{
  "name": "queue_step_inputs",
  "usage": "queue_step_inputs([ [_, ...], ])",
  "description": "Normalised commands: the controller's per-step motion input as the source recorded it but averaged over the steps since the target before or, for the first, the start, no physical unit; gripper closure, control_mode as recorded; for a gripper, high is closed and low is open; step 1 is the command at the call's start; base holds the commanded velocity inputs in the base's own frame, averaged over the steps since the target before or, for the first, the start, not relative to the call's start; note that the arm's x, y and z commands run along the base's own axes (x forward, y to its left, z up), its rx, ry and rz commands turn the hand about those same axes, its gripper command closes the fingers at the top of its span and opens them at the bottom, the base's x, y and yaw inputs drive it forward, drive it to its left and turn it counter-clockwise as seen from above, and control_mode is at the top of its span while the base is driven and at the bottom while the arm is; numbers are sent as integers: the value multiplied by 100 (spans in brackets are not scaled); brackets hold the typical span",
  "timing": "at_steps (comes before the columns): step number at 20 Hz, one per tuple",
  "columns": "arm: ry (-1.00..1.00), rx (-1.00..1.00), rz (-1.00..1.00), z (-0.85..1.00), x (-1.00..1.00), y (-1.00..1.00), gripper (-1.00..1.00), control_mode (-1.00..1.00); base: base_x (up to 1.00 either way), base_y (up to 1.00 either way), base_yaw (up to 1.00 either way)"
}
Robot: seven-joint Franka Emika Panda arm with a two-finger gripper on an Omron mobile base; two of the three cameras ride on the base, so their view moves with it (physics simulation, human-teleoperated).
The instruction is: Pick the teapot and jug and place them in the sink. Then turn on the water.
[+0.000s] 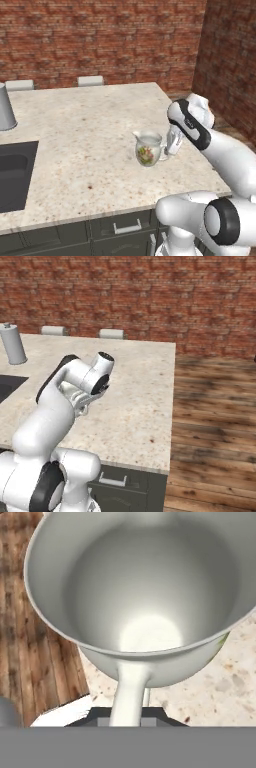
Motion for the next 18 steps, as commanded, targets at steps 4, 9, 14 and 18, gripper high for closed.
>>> queue_step_inputs([
  [4, 1, 0, -49, 24, -48, -6, 100, -100, 0, 0, 0],
  [9, 0, -11, -52, 4, -36, 0, 100, -100, 0, 0, 0],
  [14, 4, -11, -50, 21, -25, 0, 100, -100, 0, 0, 0],
  [18, 16, -6, -48, 48, -5, 0, 100, -100, 0, 0, 0],
])
